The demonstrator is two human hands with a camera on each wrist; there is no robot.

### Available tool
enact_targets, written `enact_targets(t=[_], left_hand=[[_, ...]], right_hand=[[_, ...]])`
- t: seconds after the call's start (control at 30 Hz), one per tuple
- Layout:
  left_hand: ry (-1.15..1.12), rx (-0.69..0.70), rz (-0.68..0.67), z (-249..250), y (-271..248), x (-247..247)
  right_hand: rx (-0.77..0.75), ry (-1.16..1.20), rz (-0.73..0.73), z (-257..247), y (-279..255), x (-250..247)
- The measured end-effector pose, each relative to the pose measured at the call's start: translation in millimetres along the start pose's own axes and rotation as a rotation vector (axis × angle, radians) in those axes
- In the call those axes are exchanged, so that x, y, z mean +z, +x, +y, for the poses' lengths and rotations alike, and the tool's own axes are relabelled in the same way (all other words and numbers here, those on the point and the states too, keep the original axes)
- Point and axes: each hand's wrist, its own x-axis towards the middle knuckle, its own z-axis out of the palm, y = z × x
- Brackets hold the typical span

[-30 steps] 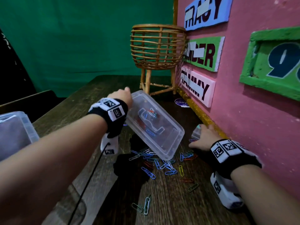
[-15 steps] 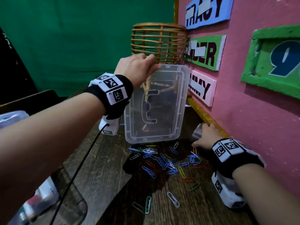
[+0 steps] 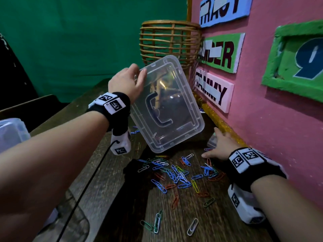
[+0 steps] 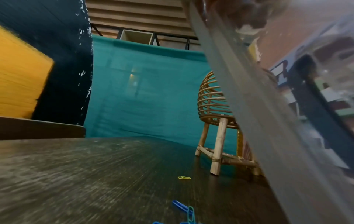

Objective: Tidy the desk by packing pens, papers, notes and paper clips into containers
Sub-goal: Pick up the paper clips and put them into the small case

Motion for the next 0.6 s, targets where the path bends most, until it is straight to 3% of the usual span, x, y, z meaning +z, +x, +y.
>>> enact_targets(t=[0.17,0.33,0.47,0.6], left_hand=[[-0.148,-0.036,-0.113,0.9,3.9,-1.6],[-0.152,-0.07,-0.072,10.4,14.3,0.3],[-0.234,-0.291,-0.021,6.6,20.7,7.6],[-0.374,-0.527,-0.131,-3.5,20.7,29.3]], right_hand=[[0.02,-0.029,0.004,-2.7,-1.7,-5.3],[-0.007,0.03,0.039,-3.1,-1.9,-4.6],[0.003,0.022,0.066,-5.0,-3.2,-4.3],[0.025,-0.029,0.045,-6.9,-5.2,-5.5]])
